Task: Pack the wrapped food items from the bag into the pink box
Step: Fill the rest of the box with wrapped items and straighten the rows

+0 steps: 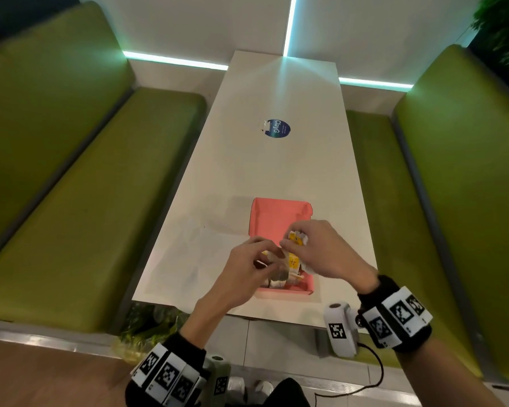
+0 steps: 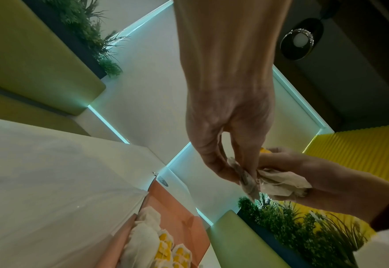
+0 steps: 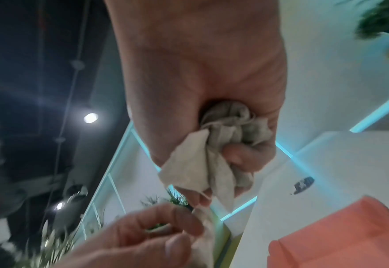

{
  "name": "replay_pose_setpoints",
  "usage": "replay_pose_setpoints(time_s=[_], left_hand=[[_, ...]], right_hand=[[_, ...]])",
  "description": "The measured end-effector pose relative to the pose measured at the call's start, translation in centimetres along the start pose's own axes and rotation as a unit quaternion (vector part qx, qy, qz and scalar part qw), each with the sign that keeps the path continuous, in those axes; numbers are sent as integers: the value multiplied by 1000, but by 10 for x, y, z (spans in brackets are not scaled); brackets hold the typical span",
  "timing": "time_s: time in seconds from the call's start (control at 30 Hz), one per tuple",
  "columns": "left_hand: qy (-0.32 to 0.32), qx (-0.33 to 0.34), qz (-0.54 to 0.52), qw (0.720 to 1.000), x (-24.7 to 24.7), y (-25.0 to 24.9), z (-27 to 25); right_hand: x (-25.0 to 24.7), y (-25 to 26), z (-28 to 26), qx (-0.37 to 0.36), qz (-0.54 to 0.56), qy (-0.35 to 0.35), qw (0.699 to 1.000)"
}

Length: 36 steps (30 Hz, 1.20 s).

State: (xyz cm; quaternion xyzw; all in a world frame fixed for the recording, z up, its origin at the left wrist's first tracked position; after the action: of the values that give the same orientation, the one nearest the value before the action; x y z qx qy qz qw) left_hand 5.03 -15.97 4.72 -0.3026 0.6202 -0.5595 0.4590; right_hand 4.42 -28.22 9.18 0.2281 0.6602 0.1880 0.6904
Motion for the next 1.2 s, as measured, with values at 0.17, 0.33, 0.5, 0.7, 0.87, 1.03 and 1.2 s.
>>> replay_pose_setpoints(time_s=[0.17,0.33,0.5,0.7,0.87,1.03,1.2], left_hand=[[-27,-27,-41,998,-7,10,2],[-54,-18,-52,997,-12,12,2],[-60,-9,-61,996,-11,11,0],[-36,4,-49,998,-6,11,-1],[10,27,-29,999,5,3,-2],[23,-10,-44,999,11,6,-1],[-26,3,-67,997,5,2,1]], right_hand=[[-4,20,-29,-54,-105,-86,989],[19,28,-64,-122,-128,-138,975],[11,7,-70,-73,39,-140,987],[-13,-25,-48,45,186,-153,970],[-1,-19,-24,14,121,-28,992],[1,-15,-17,2,106,-2,994],[-3,-40,-26,56,189,-77,977]])
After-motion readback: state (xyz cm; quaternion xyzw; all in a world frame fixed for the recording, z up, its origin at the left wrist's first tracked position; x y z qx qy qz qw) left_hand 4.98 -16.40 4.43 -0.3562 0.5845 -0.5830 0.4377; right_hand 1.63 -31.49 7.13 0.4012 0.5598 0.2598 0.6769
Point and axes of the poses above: each hand's wrist, its own z-axis towards the middle knuckle, its own x-axis out of the palm, y = z × x, the point moved 10 cm from there along z, towards the middle knuckle, and after that the axes turned 9 degrees about -y, right-handed, at the moved point
